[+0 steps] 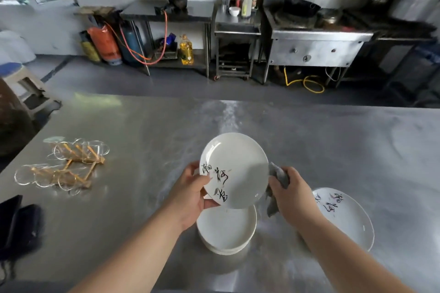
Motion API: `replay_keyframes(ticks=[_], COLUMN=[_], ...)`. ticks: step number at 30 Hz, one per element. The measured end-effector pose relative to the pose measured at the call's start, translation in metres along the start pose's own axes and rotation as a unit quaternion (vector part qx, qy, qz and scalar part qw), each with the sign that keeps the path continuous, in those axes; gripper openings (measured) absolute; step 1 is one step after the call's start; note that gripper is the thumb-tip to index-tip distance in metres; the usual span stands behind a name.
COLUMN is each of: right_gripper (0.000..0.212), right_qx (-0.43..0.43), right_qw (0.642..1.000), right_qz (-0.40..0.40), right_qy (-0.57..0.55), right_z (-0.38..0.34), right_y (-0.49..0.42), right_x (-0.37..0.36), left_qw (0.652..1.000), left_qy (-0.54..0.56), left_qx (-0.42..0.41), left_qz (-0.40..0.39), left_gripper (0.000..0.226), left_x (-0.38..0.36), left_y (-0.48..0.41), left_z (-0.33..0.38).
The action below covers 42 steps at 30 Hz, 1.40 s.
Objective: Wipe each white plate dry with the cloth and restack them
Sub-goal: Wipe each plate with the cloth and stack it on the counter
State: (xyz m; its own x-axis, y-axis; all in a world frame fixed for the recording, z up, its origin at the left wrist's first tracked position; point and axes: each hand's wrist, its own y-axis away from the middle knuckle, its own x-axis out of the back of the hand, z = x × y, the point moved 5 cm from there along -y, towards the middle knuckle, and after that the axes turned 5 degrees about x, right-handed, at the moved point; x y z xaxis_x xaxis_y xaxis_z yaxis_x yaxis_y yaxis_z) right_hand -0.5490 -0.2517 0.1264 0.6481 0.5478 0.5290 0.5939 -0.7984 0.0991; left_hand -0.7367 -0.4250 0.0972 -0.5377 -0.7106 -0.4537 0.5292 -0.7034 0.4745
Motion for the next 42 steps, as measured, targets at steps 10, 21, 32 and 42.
replay_keyframes(ticks=[10, 21, 32, 42], right_gripper=[0.099, 0.100, 0.110, 0.097], right_qx=[0.247, 0.337, 0.370, 0.445], right_qw=[0.905, 0.897, 0.874, 0.822], right_qz=[-0.033, -0.011, -0.048, -0.088], right_qy=[0.345, 0.285, 0.313, 0.345], right_z=[-0.095, -0.089, -0.089, -0.085], right_y=[0.028, 0.031, 0.030, 0.047], right_x=[0.041, 0.102, 0.126, 0.120], left_qw=[0.990, 0.978, 0.981, 0.981], left_qy=[-0.013, -0.048, -0.070, -0.033], left_qx=[-0.056, -0.062, -0.059, -0.078], left_qz=[-0.126, -0.191, -0.173, -0.176], left_gripper=[0.047, 0.066, 0.057, 0.060], left_x=[-0.096, -0.162, -0.190, -0.186], left_y=[0.047, 0.065, 0.068, 0.067], left_z=[0.024, 0.019, 0.003, 0.019])
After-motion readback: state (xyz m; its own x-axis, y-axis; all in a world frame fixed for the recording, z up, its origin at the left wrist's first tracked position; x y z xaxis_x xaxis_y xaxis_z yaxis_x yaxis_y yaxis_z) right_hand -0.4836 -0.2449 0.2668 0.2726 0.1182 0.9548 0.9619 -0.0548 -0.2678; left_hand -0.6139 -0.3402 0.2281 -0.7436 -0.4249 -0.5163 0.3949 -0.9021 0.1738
